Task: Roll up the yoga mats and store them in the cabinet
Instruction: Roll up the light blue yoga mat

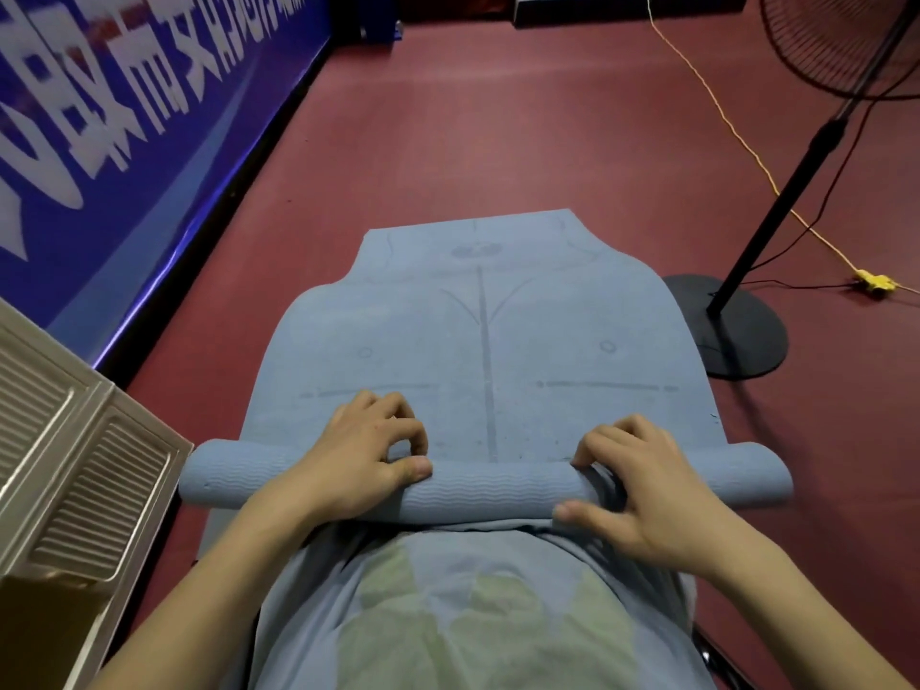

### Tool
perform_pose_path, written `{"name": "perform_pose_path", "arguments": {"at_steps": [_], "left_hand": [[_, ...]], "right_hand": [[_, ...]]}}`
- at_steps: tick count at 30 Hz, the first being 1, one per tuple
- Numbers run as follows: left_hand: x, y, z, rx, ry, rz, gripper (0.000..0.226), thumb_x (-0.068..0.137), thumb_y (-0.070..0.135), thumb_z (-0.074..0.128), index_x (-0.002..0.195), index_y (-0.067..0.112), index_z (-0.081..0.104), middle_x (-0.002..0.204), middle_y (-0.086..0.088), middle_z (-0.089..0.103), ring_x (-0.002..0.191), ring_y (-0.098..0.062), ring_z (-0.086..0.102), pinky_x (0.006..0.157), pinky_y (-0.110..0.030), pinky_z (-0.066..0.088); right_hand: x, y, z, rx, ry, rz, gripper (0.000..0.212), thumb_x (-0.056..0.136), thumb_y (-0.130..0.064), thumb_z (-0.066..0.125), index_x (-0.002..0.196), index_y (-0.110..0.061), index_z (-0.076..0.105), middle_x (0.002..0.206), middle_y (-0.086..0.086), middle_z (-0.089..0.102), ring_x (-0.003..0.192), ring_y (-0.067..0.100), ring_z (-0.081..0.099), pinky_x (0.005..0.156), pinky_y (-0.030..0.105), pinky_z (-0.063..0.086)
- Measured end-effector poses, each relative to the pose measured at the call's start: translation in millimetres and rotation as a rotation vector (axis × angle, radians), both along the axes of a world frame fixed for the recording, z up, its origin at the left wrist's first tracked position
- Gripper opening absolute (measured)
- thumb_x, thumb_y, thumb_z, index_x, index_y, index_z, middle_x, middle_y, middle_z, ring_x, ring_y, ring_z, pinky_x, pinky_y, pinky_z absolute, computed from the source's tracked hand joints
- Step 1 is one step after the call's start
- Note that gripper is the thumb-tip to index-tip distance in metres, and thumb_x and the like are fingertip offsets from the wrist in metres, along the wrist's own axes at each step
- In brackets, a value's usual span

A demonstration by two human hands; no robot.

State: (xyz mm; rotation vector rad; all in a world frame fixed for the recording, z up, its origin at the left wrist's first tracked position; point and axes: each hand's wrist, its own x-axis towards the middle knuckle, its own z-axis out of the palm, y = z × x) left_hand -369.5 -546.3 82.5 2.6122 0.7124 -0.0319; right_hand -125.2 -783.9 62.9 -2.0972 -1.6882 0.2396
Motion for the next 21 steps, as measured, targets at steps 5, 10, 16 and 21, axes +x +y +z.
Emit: {"name": "perform_pose_path", "arguments": {"at_steps": [5,10,16,21], "left_hand": [[-4,-14,1,0.083,-0.062,0.019,0.04,0.079,0.071,0.037,0.077,0.04,0.062,0.09,0.02,0.057,0.088,-0.005,0.047,0.085,-0.038,0.034],[-23,-29,-7,0.357,-0.165,-0.046,0.057,0.081,0.078,0.054,0.105,0.031,0.075,0.102,0.016,0.066,0.09,-0.014,0.061,0.076,-0.036,0.044],[-21,-37,-12,0.403,-0.228,0.041,0.072,0.059,0.082,0.067,0.1,0.023,0.061,0.086,0.011,0.063,0.078,-0.019,0.06,0.071,-0.032,0.039],[-16,-31,-15,0.473,-0.228,-0.029,0.065,0.067,0.08,0.064,0.09,0.019,0.064,0.081,0.008,0.064,0.076,-0.019,0.059,0.073,-0.031,0.038]], "right_hand": [[-16,-1,5,-0.112,-0.167,-0.074,0.049,0.076,-0.078,0.046,0.096,-0.034,0.054,0.101,-0.021,0.055,0.102,0.013,0.043,0.083,0.034,0.033],[-15,0,2,-0.092,-0.173,-0.129,0.05,0.081,-0.074,0.041,0.102,-0.032,0.058,0.115,-0.01,0.047,0.107,0.017,0.04,0.084,0.034,0.029],[-9,17,13,-0.258,-0.164,-0.078,0.055,0.077,-0.078,0.021,0.098,-0.035,0.049,0.104,-0.019,0.042,0.106,0.014,0.034,0.089,0.035,0.027],[1,23,13,-0.292,-0.086,-0.069,0.056,0.077,-0.077,0.02,0.098,-0.034,0.049,0.102,-0.019,0.044,0.104,0.013,0.034,0.086,0.034,0.024]]}}
